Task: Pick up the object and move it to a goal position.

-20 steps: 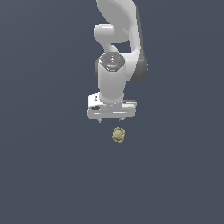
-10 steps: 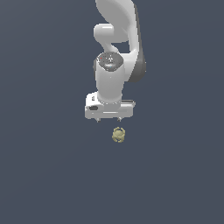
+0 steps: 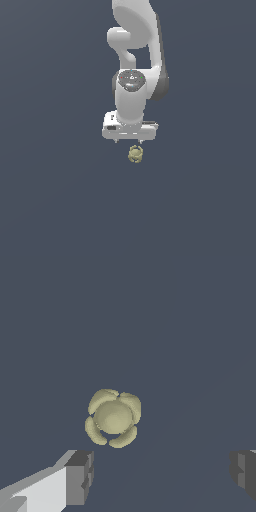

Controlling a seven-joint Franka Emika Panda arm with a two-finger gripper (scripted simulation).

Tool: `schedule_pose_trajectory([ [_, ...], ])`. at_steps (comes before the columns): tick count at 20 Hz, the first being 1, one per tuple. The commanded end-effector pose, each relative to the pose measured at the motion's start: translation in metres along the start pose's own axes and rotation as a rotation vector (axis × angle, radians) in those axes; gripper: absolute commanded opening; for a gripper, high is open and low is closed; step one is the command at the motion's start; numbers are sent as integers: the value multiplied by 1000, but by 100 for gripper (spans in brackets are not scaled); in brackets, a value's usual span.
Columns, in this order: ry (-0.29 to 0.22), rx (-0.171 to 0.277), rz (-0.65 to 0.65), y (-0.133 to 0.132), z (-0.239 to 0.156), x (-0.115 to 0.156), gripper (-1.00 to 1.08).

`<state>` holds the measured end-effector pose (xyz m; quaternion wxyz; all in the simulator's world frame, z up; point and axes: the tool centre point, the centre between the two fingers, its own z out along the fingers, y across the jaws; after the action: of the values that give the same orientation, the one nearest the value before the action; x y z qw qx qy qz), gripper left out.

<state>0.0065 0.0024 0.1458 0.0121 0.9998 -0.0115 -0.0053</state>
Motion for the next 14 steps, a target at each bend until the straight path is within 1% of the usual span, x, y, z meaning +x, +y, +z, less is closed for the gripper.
schedule_pose_trajectory([
  [1,2,5,41,-7,11,1,100],
  [8,6,19,157,-27,40,3,100],
  [14,7,24,209,-36,53,3,100],
])
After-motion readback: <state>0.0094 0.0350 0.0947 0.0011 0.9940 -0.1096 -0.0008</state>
